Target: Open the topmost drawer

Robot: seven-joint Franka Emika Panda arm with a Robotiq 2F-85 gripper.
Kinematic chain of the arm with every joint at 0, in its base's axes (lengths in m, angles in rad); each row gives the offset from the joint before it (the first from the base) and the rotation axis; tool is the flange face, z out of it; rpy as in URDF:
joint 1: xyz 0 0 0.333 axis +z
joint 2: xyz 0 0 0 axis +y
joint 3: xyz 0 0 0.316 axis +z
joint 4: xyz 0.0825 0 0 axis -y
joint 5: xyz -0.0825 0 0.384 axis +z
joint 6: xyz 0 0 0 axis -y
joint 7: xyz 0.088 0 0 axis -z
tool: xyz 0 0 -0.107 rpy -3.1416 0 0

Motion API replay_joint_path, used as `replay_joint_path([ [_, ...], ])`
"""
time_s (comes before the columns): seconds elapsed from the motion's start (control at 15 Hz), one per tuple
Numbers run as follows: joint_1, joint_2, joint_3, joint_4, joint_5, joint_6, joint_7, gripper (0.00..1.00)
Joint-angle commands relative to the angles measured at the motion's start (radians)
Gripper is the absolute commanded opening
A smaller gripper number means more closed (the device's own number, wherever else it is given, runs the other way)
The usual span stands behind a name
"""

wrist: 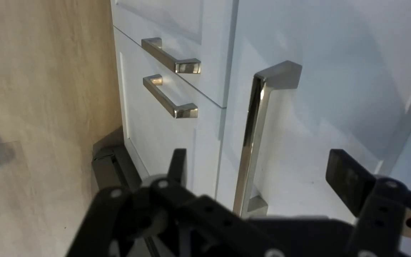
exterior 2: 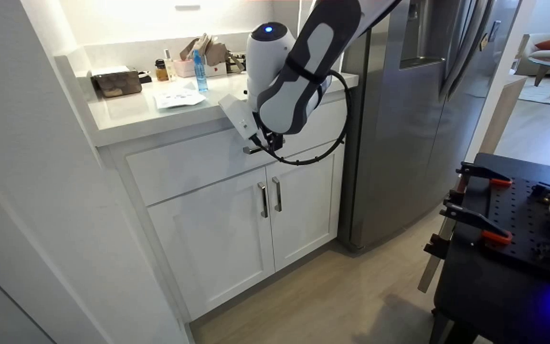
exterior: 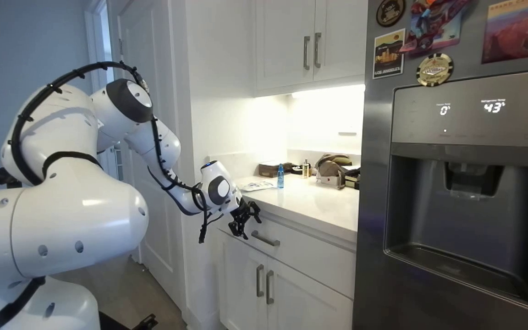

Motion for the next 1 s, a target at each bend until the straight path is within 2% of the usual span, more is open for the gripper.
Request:
replay_joint_path([
  [0.0, -0.02, -0.085, -0.018, 0.094, 0.075, -0.035, -0.041, 1.0],
  [0.33, -0.035, -0.132, -0.018, 0.115, 0.122, -0.049, -0.045, 1.0],
  [0.8, -0.04, -0.134, -0.001, 0.101, 0.147, -0.052, -0.058, 1.0],
  [0.93, -0.063, -0.094, 0.041, 0.083, 0.153, -0.072, -0.095, 1.0],
])
